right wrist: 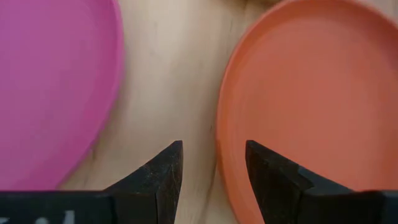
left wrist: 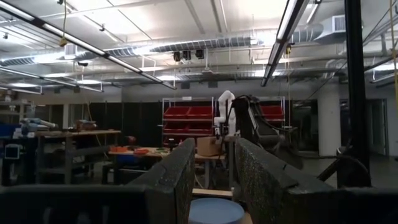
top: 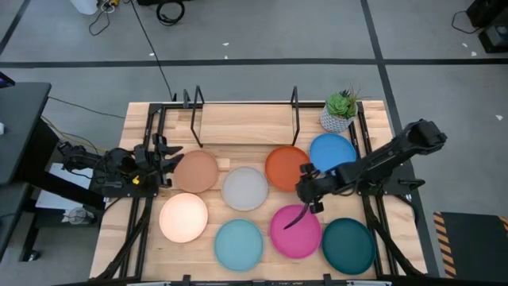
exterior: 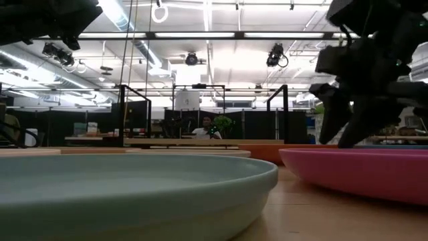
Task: Place and stack plates onto a shelf
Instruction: Put the orange plate on the shelf
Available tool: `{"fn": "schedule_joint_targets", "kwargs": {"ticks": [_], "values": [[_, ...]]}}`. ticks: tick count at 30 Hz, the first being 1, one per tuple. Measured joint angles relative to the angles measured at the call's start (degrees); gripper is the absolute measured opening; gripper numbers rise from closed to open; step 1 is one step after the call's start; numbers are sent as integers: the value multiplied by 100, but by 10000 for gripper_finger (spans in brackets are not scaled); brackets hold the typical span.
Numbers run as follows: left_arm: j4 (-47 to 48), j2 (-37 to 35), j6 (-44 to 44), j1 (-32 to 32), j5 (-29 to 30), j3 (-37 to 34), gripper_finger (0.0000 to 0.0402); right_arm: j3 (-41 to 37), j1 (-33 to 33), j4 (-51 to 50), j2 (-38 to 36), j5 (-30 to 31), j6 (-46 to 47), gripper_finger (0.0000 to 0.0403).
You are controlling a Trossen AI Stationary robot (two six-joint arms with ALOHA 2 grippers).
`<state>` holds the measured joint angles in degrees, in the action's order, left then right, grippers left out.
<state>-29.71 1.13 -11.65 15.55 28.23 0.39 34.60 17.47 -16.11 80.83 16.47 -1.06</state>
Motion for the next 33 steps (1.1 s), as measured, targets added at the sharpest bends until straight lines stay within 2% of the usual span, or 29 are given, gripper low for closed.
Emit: {"fn": "schedule_joint_targets", "kwargs": {"ticks": [6, 18, 24, 33], "values": [[36, -2, -1, 0, 0, -1, 124, 497, -239, -385, 540, -119, -6, 147], [51, 0, -10, 1, 0, 0, 124, 1311, -643, -763, 1376, -593, -263, 54], [52, 0, -10, 2, 0, -1, 124, 1707, -613, -1279, 1223, -787, -79, 22], [50, 0, 45, 0, 0, -1, 124, 2415, -424, -1797, 899, -1161, -292, 22]]}}
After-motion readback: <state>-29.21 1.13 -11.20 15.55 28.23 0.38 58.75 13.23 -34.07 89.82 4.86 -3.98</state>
